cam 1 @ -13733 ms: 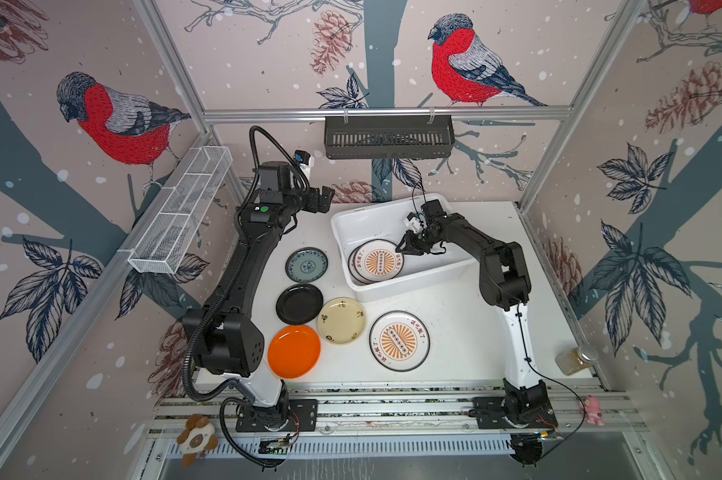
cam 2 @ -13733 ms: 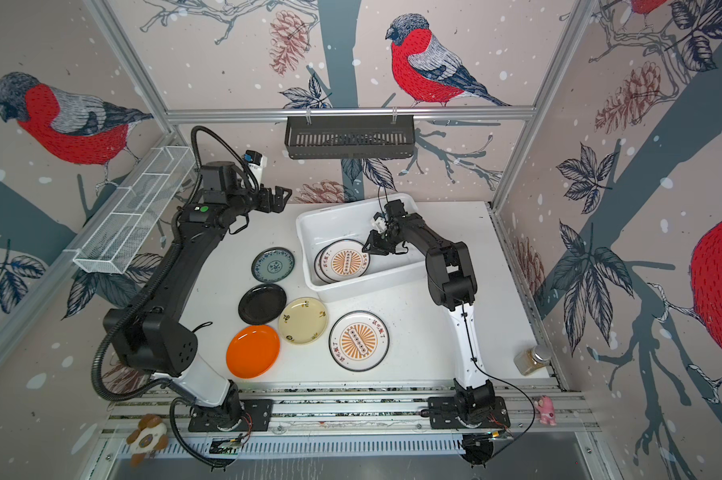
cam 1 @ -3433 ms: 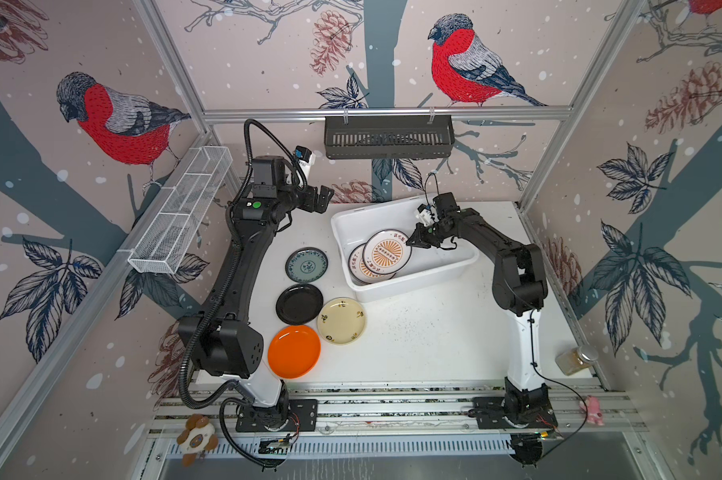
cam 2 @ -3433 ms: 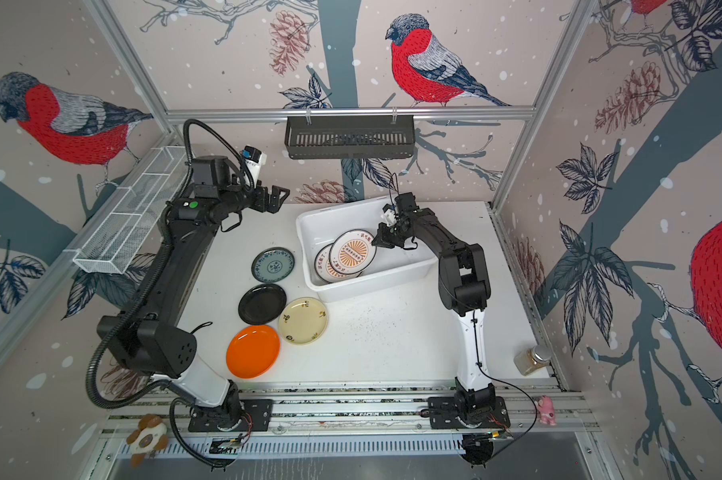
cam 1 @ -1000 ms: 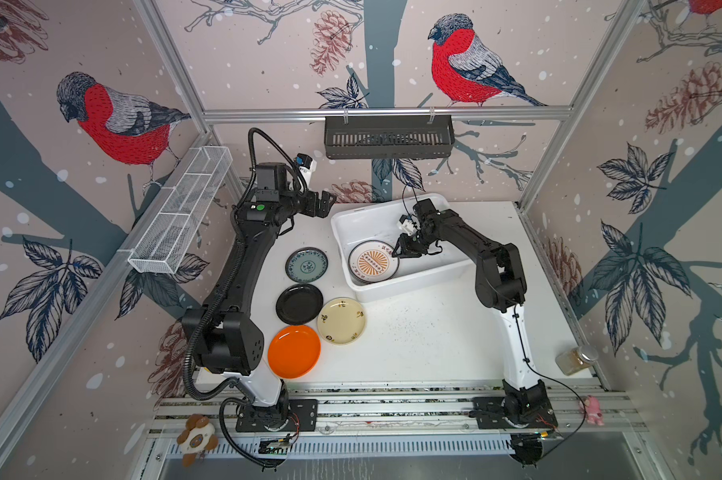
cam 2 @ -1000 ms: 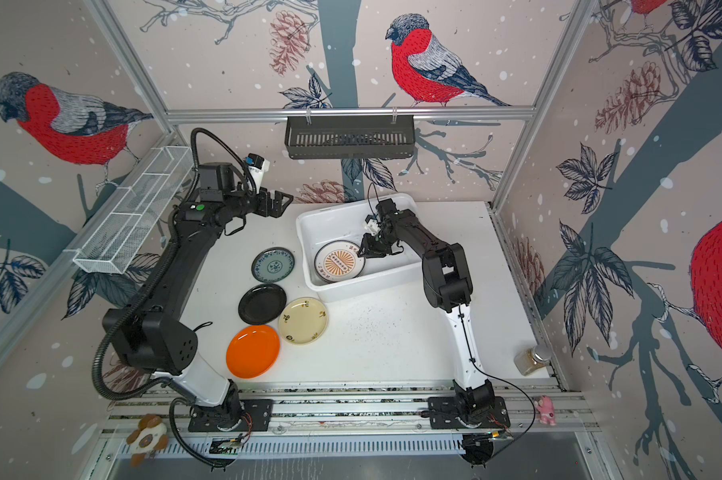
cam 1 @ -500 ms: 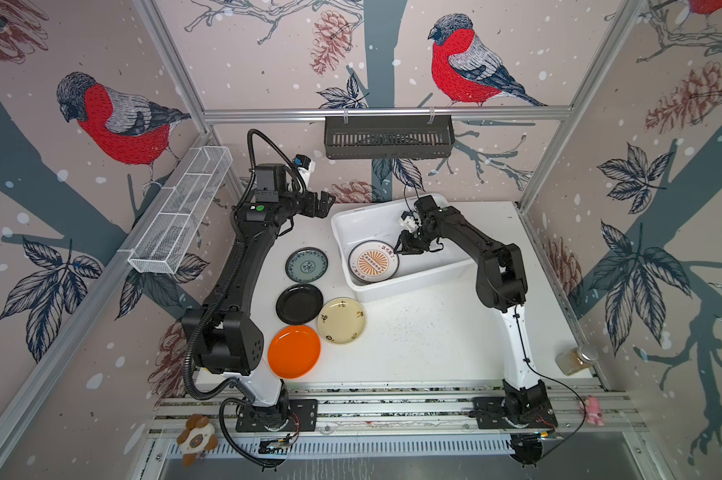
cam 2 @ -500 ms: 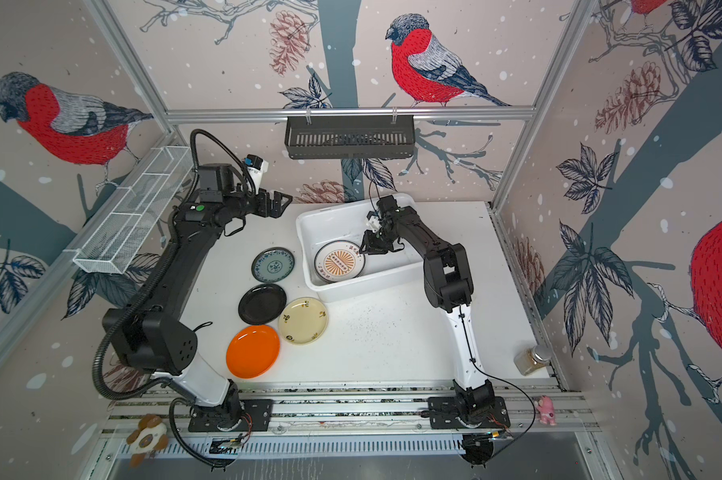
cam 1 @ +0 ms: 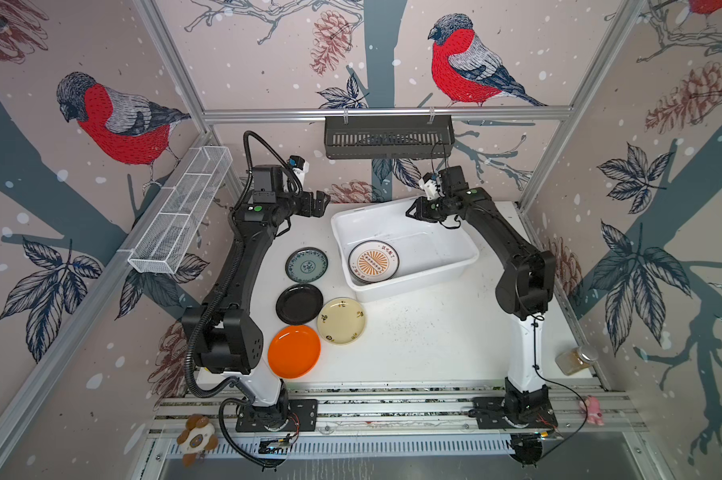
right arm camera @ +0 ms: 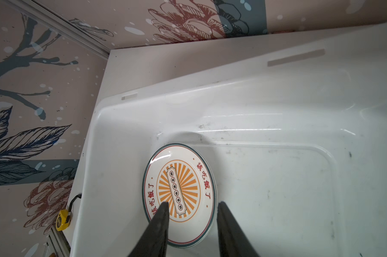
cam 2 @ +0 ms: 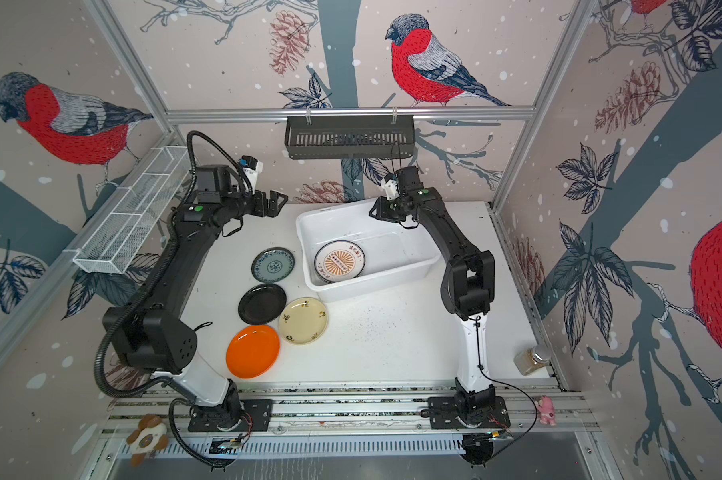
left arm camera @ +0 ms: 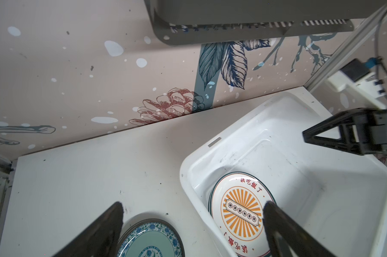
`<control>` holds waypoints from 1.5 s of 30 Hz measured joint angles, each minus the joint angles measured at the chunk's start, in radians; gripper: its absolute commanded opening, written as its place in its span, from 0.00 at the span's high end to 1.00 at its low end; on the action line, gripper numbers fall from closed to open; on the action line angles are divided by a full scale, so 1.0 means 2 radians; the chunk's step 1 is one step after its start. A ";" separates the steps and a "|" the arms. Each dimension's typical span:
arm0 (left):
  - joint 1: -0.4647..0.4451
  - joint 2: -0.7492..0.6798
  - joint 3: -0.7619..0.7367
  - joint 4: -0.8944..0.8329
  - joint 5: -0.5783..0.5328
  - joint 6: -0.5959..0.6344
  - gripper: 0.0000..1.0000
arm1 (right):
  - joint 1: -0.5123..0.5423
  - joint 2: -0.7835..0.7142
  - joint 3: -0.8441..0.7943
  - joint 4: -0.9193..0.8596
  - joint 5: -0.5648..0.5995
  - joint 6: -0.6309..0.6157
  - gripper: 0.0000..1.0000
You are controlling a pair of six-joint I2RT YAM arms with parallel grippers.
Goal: Place the plates into the plastic bin on the countertop
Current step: 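Raise the right gripper from the bin while left gripper grips floral plate rim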
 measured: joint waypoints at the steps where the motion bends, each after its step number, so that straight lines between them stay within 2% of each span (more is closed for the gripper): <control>1: 0.003 0.005 0.001 -0.003 -0.009 -0.008 0.04 | -0.004 -0.007 -0.002 0.004 0.000 0.008 0.62; 12: 0.034 0.052 0.012 -0.038 -0.060 -0.033 0.04 | -0.045 -0.098 -0.081 0.063 -0.025 0.047 0.61; 22: 0.036 0.083 0.051 -0.062 -0.060 -0.010 0.04 | -0.061 -0.176 -0.184 0.121 -0.027 0.073 0.60; 28: 0.036 0.106 0.098 -0.080 -0.065 0.003 0.06 | -0.068 -0.247 -0.272 0.176 -0.017 0.087 0.56; 35: 0.036 0.109 0.114 -0.105 -0.068 0.012 0.03 | -0.080 -0.339 -0.407 0.272 -0.010 0.114 0.51; 45: 0.036 0.080 0.092 -0.128 -0.047 0.020 0.03 | -0.077 -0.427 -0.545 0.392 -0.014 0.138 0.48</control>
